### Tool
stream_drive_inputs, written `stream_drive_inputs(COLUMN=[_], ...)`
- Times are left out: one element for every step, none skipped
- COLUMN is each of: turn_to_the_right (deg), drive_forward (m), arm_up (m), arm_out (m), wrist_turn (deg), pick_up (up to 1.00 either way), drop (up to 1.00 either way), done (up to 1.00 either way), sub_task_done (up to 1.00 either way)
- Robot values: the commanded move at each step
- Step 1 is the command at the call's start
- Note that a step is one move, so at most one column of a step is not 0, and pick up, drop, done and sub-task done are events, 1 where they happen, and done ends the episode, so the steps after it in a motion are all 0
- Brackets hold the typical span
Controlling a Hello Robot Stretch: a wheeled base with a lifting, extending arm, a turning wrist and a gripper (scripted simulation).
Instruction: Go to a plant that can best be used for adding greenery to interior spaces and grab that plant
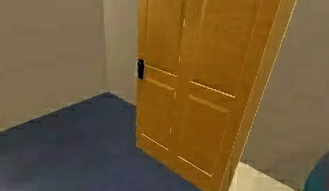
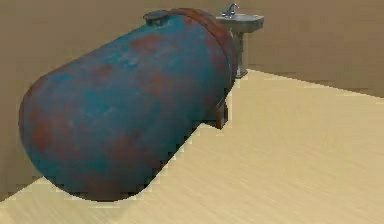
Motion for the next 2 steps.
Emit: stream_drive_inputs(turn_to_the_right=[-45.0, -15.0], drive_forward=[0.0, 0.0], arm_up=[0.0, 0.0], arm_out=[0.0, 0.0], wrist_turn=[0.0, 0.0], pick_up=[0.0, 0.0], drop=[0.0, 0.0], done=[0.0, 0.0], sub_task_done=[0.0, 0.0])
